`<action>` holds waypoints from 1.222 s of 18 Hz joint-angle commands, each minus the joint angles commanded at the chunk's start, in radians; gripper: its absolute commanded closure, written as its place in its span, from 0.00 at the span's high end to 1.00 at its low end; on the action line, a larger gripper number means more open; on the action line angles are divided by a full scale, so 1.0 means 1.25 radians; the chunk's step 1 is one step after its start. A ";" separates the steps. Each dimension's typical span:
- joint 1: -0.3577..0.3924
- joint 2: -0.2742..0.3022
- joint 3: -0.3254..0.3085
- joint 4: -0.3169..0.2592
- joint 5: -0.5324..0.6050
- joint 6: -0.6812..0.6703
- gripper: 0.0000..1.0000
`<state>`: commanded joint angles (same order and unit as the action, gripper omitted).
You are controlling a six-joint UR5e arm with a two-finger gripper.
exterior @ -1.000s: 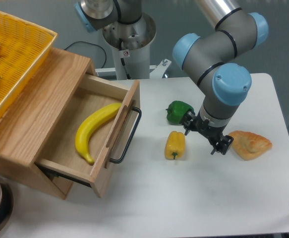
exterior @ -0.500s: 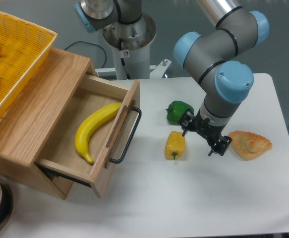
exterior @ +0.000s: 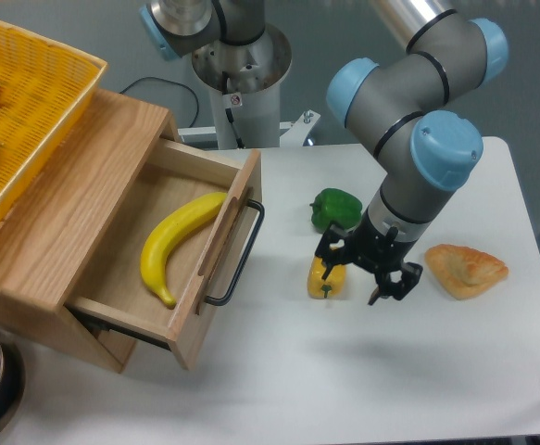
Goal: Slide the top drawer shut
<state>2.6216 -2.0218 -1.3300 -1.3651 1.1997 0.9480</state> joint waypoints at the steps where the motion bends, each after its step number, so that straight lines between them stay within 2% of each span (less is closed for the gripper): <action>1: 0.001 0.001 0.001 -0.009 -0.009 0.000 0.30; 2: 0.001 0.004 0.001 -0.016 -0.018 -0.001 0.29; 4: 0.001 0.012 0.001 -0.044 -0.043 -0.009 0.16; 7: -0.001 0.023 0.001 -0.058 -0.059 -0.075 0.06; 10: -0.001 0.045 0.001 -0.054 -0.070 -0.088 0.07; 16: -0.020 0.143 -0.054 -0.063 -0.077 -0.109 0.07; 22: -0.045 0.153 -0.060 -0.063 -0.069 -0.133 0.10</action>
<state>2.5648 -1.8301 -1.4051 -1.4435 1.1136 0.7823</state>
